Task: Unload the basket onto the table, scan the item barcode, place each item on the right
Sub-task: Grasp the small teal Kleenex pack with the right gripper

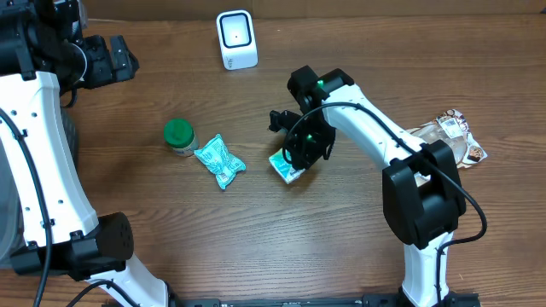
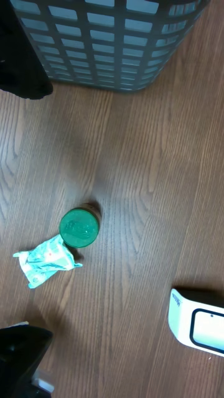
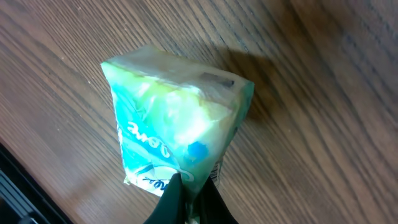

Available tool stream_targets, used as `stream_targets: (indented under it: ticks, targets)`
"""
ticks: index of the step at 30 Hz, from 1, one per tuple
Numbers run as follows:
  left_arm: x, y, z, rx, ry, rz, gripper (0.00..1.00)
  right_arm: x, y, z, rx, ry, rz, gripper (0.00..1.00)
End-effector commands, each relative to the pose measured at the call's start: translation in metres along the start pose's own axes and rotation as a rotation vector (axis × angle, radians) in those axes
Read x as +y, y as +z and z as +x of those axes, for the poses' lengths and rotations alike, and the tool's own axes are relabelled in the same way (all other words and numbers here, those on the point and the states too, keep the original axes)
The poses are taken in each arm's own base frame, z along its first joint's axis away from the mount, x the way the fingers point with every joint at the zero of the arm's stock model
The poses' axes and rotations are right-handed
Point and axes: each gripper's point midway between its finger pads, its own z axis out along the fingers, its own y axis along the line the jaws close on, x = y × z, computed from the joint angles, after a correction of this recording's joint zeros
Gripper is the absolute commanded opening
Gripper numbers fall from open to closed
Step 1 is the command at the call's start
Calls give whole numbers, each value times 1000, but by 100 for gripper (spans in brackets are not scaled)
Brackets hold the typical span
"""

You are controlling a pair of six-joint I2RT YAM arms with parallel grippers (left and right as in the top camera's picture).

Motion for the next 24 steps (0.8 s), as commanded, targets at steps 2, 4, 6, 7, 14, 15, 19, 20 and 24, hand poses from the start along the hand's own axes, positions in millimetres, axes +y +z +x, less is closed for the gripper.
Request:
stream_targets:
  ticks: [2,4,6,7,14,15,19,20,24]
  targets:
    - [-2,-1,0,-4,25,-3,99,1,-20,-8,-64,-64,7,4]
    - [-2,-1,0,-4,25,-3,99,1,-20,-8,-66,-61,7,4]
    - [-2,-1,0,-5,25,-3,99,0,-20,-10,-74,-32,10,4]
    - [-2,-1,0,-4,25,-3,100,-1,-20,-12,-82,-8,12,4]
    - [-2,-1,0,-4,26,-3,100,-10,-22,-24,-135,308,35,4]
    - [-2,-1,0,-5,25,-3,100,-10,-22,-25,-140,366,31,4]
    - [-2,-1,0,-4,25,-3,100,-15,-22,-25,-151,673,39,4]
    - [-2,-1,0,-5,25,-3,100,-19,-22,-22,-149,781,61,4]
    - [-2,-1,0,-5,25,-3,99,-26,-15,-6,-124,1114,120,4]
